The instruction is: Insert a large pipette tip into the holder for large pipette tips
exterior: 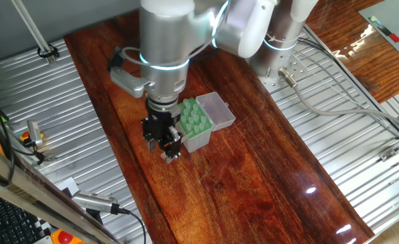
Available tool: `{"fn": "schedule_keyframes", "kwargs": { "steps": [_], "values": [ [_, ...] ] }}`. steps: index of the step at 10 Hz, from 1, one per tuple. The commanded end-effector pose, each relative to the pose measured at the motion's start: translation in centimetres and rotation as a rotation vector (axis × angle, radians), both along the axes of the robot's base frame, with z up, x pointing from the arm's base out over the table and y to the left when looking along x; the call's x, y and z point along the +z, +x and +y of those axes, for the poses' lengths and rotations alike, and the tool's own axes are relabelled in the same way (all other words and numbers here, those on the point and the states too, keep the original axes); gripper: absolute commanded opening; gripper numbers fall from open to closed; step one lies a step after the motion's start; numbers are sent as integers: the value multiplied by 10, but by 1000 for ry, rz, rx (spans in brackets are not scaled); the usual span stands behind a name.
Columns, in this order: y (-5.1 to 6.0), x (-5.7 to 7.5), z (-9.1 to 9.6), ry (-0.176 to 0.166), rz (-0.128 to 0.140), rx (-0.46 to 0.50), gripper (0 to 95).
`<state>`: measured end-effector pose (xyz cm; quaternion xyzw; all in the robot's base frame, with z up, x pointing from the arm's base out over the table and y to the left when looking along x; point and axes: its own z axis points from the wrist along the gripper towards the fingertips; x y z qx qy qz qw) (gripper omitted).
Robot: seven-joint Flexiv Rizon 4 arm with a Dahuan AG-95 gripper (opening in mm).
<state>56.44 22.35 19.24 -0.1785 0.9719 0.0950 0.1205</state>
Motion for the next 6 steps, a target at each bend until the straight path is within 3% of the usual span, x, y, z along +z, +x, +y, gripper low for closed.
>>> {"fn": "schedule_keyframes", "kwargs": {
  "steps": [1, 3, 4, 6],
  "values": [
    [10, 4, 9, -36, 71, 0, 570],
    [16, 1, 16, -58, 111, -7, 570],
    [21, -4, 21, -91, 170, 0, 570],
    [24, -6, 23, -117, 204, 12, 570]
  ]
}}
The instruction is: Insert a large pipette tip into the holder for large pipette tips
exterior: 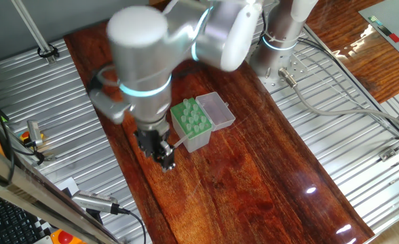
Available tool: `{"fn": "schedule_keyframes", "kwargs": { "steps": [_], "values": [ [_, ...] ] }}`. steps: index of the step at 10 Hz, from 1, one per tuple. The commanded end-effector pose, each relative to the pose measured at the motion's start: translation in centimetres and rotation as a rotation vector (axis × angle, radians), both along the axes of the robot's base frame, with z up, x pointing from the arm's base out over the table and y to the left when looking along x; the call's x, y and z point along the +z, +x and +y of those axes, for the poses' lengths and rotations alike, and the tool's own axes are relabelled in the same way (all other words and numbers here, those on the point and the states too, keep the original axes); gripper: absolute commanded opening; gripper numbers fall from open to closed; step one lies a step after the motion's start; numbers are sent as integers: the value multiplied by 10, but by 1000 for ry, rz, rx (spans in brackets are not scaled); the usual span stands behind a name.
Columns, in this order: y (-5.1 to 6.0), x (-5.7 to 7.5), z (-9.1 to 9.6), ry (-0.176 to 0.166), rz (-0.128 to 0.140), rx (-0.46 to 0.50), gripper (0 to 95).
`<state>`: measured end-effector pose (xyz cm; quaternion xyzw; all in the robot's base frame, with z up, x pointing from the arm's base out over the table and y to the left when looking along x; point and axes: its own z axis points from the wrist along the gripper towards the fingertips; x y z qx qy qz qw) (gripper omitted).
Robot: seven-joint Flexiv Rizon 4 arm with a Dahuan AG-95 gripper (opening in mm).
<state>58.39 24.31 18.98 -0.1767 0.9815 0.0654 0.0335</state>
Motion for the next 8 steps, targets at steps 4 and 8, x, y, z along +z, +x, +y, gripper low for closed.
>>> {"fn": "schedule_keyframes", "kwargs": {
  "steps": [4, 8],
  "values": [
    [2, -4, 1, -49, 70, 35, 570],
    [-3, -5, -4, -47, 70, 36, 570]
  ]
}}
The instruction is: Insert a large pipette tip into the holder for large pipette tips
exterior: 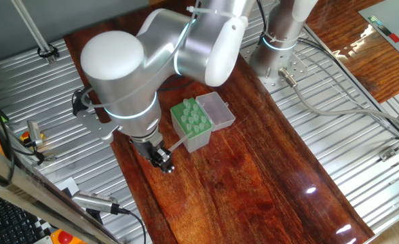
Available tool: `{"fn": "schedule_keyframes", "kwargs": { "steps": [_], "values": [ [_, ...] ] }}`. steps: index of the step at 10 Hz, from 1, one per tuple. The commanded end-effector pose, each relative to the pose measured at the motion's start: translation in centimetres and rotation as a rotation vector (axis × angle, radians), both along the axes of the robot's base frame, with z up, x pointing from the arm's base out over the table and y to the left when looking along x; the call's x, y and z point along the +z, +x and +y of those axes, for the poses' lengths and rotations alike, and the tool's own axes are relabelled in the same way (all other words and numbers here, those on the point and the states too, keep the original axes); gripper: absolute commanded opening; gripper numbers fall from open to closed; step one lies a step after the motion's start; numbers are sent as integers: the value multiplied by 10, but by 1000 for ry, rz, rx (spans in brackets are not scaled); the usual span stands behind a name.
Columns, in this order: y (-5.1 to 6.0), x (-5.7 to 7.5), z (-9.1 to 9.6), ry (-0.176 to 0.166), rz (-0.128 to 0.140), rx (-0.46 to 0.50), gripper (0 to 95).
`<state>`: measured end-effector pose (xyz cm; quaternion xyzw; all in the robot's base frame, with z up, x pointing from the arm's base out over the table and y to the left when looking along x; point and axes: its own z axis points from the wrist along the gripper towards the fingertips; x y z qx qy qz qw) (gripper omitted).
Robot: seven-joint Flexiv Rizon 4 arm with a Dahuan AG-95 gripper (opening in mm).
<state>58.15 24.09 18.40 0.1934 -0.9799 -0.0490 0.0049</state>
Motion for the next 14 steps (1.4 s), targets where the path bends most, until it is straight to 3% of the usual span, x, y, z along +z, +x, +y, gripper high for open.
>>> {"fn": "schedule_keyframes", "kwargs": {
  "steps": [1, 5, 11, 14],
  "values": [
    [-1, 1, -3, 1, 0, -4, 570],
    [-1, 1, -3, 2, -3, -8, 570],
    [-3, 2, -1, -6, -30, -60, 570],
    [-3, 2, -1, -29, -10, -80, 570]
  ]
}}
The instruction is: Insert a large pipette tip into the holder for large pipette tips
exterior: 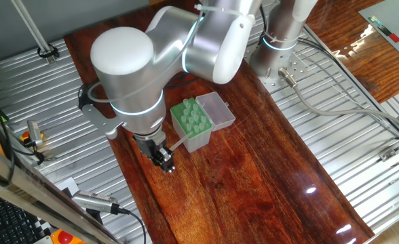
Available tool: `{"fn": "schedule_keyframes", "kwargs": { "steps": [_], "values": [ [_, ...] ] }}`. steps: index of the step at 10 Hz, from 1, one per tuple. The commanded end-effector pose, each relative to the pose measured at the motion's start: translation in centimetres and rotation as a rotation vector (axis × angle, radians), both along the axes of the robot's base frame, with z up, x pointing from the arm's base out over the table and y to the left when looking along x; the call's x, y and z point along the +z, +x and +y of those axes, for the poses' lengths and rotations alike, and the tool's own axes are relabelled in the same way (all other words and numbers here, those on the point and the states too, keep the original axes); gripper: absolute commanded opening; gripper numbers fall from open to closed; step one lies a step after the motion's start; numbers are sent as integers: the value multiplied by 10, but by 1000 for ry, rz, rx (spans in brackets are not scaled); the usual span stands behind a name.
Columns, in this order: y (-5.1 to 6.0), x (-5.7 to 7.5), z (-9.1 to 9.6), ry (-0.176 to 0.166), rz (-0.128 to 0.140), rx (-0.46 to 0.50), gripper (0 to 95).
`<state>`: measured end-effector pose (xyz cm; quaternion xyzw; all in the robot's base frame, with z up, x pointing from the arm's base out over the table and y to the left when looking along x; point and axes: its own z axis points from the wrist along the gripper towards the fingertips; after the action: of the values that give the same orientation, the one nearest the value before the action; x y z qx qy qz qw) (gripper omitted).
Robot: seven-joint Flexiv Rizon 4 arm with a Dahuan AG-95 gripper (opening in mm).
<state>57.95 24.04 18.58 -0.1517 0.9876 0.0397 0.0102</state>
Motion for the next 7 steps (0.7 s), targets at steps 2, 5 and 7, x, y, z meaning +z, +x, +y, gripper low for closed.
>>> {"fn": "schedule_keyframes", "kwargs": {
  "steps": [2, 5, 7],
  "values": [
    [-1, 1, -1, -14, 43, 10, 570],
    [-8, -10, 4, -29, 55, 11, 570],
    [-15, -13, 2, -30, 53, 25, 570]
  ]
}}
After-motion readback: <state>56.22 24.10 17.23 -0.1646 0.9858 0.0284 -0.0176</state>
